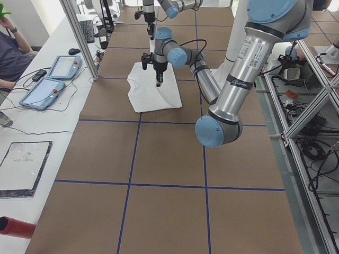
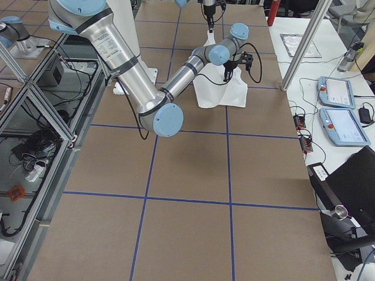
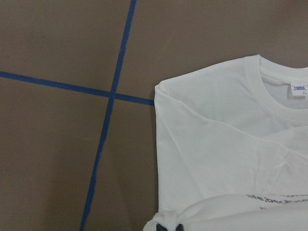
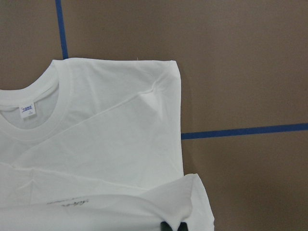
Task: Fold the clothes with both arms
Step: 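Carry the held hem with both grippers past the collar, farther from the robot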
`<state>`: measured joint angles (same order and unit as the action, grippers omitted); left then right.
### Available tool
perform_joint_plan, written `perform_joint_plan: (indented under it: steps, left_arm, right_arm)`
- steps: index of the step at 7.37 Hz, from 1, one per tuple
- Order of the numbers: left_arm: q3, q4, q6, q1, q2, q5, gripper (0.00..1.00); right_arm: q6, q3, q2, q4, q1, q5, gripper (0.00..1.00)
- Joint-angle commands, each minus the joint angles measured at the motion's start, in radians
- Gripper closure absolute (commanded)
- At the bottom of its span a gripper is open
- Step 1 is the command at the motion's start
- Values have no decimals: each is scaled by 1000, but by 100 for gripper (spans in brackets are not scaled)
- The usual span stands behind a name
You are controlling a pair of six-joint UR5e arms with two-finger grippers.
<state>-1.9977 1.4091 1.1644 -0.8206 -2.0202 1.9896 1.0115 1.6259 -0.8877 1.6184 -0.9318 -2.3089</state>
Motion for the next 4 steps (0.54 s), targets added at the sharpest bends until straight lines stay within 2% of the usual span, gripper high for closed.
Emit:
perform_joint_plan:
  steps: [1, 2, 4]
  left_arm:
    - [190, 159, 0, -38, -40, 0, 100]
    - [273, 233, 0, -58, -51, -2, 100]
    - [354, 274, -2, -94, -87, -2, 100]
  right_arm:
    - [1, -142, 16, -173, -4, 8, 100]
    - [-5, -164, 21, -178, -4, 11, 100]
    - [-2, -278, 122, -178, -4, 43, 100]
